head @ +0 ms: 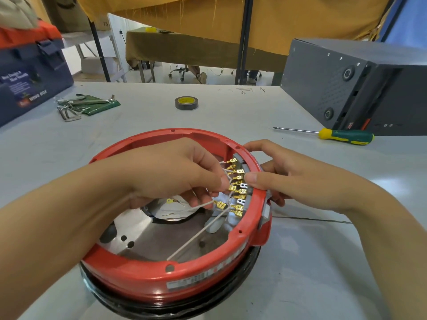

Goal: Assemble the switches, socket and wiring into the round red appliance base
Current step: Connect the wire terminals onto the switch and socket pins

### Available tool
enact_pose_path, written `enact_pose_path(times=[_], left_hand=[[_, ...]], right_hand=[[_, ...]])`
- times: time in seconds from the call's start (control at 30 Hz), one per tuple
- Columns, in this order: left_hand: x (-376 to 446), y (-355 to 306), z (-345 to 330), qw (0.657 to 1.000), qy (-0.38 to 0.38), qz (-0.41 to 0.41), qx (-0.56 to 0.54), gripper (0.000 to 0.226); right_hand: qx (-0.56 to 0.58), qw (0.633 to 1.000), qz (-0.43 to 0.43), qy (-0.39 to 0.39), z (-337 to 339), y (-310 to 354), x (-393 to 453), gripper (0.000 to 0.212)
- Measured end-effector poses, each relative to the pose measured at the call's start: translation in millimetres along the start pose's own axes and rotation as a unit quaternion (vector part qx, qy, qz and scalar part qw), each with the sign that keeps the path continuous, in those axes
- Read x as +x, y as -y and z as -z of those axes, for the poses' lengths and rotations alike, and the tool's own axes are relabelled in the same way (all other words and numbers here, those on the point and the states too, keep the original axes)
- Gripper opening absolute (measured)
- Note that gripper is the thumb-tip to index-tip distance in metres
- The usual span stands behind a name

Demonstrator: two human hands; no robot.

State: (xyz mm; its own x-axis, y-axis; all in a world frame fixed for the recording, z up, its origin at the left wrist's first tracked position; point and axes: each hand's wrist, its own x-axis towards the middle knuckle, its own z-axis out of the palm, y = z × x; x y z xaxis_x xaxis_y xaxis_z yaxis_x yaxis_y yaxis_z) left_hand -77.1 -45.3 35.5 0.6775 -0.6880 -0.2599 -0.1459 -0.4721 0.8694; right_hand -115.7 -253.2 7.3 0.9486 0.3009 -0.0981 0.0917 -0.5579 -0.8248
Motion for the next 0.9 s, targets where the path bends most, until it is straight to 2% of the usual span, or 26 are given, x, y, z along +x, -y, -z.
enact_pose_path(times=[0.27, 0.43, 0.6, 0.77, 0.9], left_hand=[[3, 0, -5, 1.000, -0.025, -0.006, 0.001, 0.024], [5, -1, -8, 0.999, -0.031, -0.007, -0.007, 0.024], [5, -4, -10, 0.999, -0.032, -0.014, 0.001, 0.028], [5, -4, -12, 0.999, -0.033, -0.029, 0.015, 0.027], [5, -5, -14, 0.998, -0.046, -0.037, 0.029, 0.024]], right_hand=[[-0.015, 1.000, 0.003, -0.004, 0, 0, 0, 0.062], [-0.004, 1.000, 0.009, -0.005, 0, 0, 0, 0.042], [-0.011, 1.000, 0.009, -0.005, 0, -1, 1, 0.038], [-0.016, 1.000, 0.010, 0.000, 0, -2, 0, 0.061], [-0.003, 1.000, 0.017, 0.008, 1, -2, 0, 0.061]])
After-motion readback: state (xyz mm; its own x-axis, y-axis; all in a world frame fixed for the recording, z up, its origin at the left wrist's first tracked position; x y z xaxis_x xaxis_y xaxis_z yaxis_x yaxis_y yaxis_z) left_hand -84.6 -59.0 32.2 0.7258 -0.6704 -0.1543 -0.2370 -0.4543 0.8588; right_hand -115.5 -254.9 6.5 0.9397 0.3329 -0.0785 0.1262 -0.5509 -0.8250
